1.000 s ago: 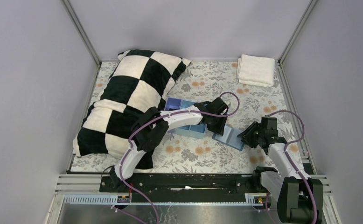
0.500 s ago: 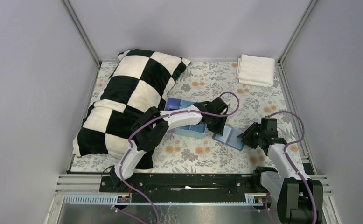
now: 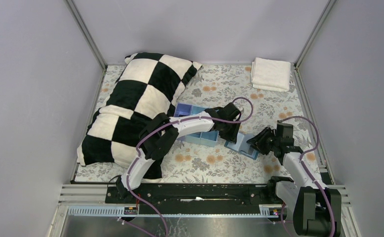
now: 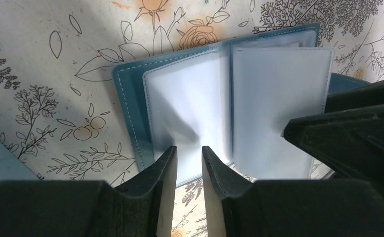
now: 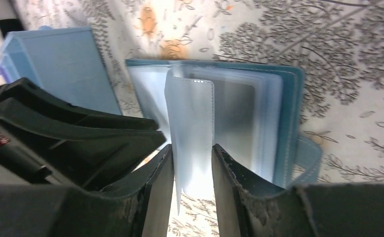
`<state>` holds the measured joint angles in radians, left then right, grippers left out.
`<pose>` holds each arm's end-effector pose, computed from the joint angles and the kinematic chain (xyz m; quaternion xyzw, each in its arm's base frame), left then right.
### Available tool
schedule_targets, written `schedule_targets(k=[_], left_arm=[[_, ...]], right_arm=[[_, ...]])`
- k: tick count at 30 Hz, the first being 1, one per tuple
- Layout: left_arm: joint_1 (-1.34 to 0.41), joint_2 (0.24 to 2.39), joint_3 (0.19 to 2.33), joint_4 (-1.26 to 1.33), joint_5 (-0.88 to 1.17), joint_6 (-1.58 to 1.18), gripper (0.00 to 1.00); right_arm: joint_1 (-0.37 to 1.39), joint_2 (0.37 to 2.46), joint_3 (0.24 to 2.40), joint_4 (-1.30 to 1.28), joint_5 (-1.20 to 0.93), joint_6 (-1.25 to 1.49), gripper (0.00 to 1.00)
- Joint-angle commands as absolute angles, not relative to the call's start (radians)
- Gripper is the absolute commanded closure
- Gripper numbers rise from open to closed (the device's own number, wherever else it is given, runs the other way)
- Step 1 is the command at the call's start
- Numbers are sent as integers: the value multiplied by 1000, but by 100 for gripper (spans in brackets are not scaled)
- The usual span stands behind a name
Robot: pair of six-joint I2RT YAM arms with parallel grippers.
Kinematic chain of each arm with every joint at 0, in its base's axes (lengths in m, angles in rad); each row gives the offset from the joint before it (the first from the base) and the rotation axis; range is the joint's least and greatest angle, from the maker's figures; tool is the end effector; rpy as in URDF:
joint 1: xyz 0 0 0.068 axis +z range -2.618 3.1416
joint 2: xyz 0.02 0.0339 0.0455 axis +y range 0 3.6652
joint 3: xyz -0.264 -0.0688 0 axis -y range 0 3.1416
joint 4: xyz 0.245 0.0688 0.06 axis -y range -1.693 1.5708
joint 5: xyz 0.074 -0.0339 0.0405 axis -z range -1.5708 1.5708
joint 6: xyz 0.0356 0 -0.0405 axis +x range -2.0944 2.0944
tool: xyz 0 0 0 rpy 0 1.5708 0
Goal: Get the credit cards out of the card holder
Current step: Remove the credit card from the card holder.
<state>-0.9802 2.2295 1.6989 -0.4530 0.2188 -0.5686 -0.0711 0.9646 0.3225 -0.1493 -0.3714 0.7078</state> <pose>0.2628 -0.4059 0.1595 0.2254 0.9250 -0.2759 0.1326 0.1775 0.0003 0.1555 0.2803 0.8677 0.2791 0.3012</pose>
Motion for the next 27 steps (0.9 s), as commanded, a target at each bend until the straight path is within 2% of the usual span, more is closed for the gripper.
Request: schedule_targets(k=[1,10,14,18,27], left_arm=[[-984,2260,1696,-445,227,-558,71],[-980,2201,1704,-473,198,-537,70],[-954,2141,1728,-507,184,-544,61],[-933,2057,1734,-508,177,-541,47],[-919,1964,1749,-511,169,-543,45]], right_arm=[[-74,941,323,-29,-492,755,60],[-74,942,330,50,-534,784,60],[-74,984,322,107,-553,812,61],[-74,1036,322,161,-566,830,62],[-31,1160,351,244,-543,853,63]])
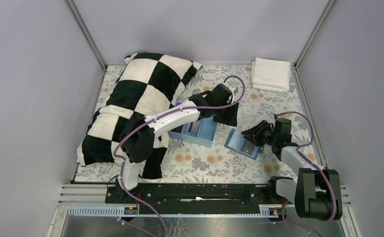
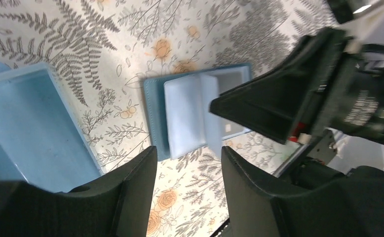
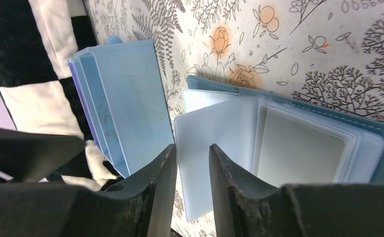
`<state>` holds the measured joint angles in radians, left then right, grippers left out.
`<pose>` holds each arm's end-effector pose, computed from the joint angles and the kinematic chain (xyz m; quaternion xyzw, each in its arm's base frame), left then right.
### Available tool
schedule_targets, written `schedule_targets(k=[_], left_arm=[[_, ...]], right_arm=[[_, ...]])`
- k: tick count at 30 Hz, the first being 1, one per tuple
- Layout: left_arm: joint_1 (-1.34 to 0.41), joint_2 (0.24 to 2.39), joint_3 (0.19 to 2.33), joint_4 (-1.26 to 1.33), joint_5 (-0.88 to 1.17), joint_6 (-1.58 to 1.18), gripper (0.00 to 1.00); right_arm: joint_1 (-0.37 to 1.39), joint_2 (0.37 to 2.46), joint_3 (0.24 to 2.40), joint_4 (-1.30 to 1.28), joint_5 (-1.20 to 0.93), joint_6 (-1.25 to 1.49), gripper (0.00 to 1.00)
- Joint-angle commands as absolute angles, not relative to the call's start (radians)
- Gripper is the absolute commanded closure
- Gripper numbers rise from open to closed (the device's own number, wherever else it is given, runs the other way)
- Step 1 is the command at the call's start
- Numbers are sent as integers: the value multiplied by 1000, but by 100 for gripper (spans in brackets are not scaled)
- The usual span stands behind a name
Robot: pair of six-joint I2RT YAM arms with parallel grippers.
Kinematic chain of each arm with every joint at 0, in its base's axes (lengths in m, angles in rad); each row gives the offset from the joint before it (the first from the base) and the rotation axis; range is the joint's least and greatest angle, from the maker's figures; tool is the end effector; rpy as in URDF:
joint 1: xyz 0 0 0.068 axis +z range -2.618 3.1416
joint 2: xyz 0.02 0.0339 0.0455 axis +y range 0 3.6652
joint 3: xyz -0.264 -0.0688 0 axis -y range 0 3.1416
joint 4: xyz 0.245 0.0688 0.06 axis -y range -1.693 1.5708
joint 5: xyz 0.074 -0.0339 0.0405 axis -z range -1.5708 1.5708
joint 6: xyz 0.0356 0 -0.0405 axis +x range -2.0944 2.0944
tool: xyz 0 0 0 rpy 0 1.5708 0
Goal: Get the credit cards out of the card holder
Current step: Remove the credit card from the card holder.
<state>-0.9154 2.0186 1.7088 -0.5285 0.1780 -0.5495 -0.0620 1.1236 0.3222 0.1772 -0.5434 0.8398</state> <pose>0.2747 -0.3676 0.2529 0.2005 0.9087 -0.3002 0.2097 0.2049 0.0057 0.1562 0.2635 0.8250 0.3875 0.3157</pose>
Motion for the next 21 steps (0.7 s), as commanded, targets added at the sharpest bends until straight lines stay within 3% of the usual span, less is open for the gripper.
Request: schedule_targets(k=[1,11,21], left_arm=[[-917,1965,1752,-510,180,-543,45],[-918,2022,1712,-425,337,-598,45],[-931,2072,1693,-393,410,-618,46]], right_arm=[[-21,1176,357,242,-531,852,63],[-5,1362,443,123,-422,806,63],[-5,1213,513,23,-420,785,48]])
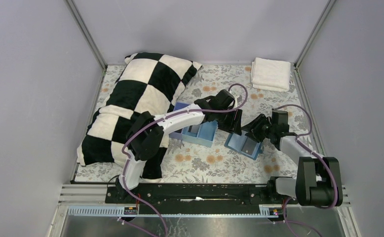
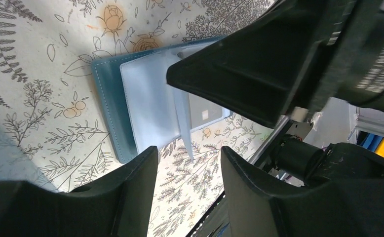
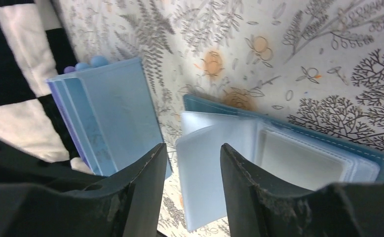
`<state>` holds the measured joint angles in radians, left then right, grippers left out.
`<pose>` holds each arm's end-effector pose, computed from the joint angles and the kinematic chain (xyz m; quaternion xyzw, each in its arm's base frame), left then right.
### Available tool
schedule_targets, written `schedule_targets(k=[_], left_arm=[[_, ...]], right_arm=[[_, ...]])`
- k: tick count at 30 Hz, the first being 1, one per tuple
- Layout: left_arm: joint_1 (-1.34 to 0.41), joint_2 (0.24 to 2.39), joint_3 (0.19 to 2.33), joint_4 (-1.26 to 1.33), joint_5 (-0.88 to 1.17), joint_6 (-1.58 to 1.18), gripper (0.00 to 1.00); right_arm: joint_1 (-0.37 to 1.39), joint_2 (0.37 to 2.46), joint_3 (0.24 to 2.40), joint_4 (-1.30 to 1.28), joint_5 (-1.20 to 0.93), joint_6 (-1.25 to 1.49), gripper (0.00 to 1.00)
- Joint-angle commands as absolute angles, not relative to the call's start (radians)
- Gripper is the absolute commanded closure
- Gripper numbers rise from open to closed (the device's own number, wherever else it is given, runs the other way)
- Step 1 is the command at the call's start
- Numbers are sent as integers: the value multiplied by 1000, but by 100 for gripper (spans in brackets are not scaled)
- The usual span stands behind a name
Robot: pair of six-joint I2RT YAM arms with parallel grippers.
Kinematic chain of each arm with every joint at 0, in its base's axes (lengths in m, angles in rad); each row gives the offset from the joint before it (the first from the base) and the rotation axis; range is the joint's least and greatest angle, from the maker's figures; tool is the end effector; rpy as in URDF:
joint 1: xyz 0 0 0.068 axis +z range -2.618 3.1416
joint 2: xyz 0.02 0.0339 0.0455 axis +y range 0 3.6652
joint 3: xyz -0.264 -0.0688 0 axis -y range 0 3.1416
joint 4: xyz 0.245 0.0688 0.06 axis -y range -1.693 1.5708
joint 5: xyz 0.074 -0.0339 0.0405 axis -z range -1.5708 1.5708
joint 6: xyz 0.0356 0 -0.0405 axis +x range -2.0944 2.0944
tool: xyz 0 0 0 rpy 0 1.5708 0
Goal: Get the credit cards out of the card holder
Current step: Remove the credit card from the card holder.
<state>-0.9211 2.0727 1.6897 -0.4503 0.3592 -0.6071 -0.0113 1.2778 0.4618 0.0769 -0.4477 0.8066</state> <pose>0.2737 -0.3809 0.2296 0.2071 0.8964 -0.3657 0.1408 0.2339 0.0128 0.1574 0.2724 0.8541 0.3398 0.2845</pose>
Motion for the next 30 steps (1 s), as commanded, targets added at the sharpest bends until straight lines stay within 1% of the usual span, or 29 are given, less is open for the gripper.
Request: schedule_targets(k=[1,5,9,12,15,18,22,30], left_arm=[[-930,2072,1692,-393,408,-617,47],[-931,2053,1682,-393,385,-615,46],[-928,2044,1697,-424,338,-576,47],[-927,2058,1732,-465,335,-543,48],[-933,2077,1738,-456,388,-555,50],[-961,2109,1755,-448,428,-562,50],[-992,2156,1779,-439,469,-572,50],[-991,2203,1750,-375,505,-607,51]], right_arm=[[-5,1208,514,25,-421,789,48],[-5,1226,505,57,-460,813,49],[-6,1235,491,68,-448,815,57],[-5,1199,509,-12,-373,787,60],[-5,1147,536,-138,-263,750,60],[-7,1110,539,-216,-204,703,60],[-19,1070,493,-251,-204,686,61],[-20,987,424,-313,-201,675,62]])
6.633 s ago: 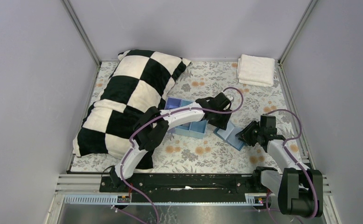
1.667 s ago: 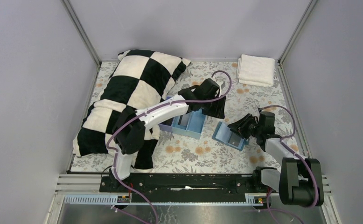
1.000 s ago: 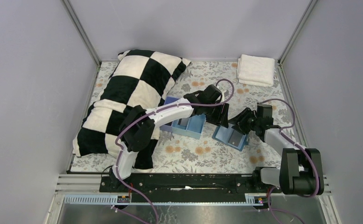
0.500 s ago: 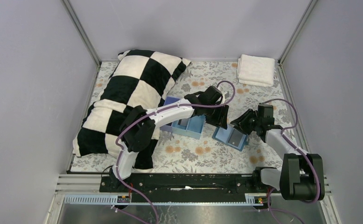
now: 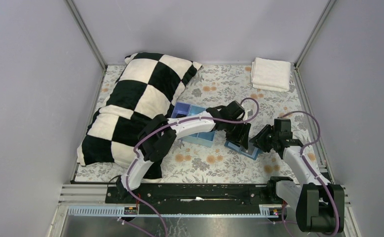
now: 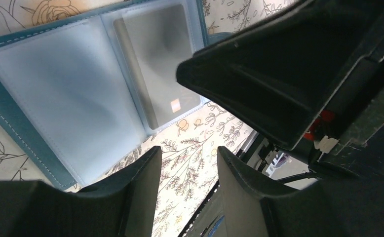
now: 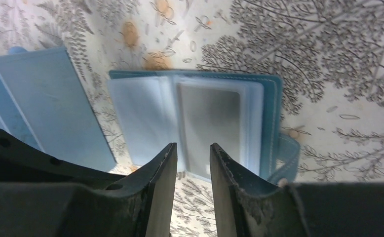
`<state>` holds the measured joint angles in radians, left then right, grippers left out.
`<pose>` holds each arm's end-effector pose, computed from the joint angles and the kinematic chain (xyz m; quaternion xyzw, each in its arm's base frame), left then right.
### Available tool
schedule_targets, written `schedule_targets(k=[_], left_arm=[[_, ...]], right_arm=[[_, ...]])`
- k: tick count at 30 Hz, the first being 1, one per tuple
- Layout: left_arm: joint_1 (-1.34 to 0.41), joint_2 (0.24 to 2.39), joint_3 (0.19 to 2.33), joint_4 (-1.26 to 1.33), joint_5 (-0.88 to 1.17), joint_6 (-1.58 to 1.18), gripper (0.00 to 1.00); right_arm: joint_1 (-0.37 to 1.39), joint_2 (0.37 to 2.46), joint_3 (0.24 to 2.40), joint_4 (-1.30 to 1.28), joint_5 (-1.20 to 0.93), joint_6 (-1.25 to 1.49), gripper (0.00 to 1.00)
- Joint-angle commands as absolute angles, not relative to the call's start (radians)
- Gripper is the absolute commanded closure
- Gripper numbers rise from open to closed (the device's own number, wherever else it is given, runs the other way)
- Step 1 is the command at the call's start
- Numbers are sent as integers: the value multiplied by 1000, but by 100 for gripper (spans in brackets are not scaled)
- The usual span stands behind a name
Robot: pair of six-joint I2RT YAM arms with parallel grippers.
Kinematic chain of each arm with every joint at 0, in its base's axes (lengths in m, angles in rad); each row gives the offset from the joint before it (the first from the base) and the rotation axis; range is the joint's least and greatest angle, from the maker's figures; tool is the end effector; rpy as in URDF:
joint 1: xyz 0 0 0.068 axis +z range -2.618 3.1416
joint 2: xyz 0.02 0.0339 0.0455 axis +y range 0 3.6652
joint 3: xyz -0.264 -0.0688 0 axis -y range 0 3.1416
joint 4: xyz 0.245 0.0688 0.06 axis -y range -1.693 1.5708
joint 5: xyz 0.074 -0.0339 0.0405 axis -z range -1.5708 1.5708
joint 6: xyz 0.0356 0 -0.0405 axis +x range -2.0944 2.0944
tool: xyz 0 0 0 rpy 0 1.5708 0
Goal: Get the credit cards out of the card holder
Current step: Remove the credit card from the card holder.
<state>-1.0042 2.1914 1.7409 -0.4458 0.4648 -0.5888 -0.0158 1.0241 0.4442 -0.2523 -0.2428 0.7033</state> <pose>0.2476 -0.4189 0.1930 0.2639 0.8828 -0.3822 0.0698 0.1938 0.0055 0.1747 0.2848 0.8819 0.2271 0.2993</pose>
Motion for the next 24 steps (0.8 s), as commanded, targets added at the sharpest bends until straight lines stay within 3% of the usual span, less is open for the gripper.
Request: schedule_targets(k=[1,16,24], left_arm=[[-990,2208,1750,-373,504,-607,51],[-953,2274,1731,-357,462,-626,65],[-949,2285,1709,-358,437,-638,68]], right_arm=[[-20,984,421,-316,-197,672,63],[-25,1030,405,-314,-150,666,67],[-25,1049,404,-303,-160,664,59]])
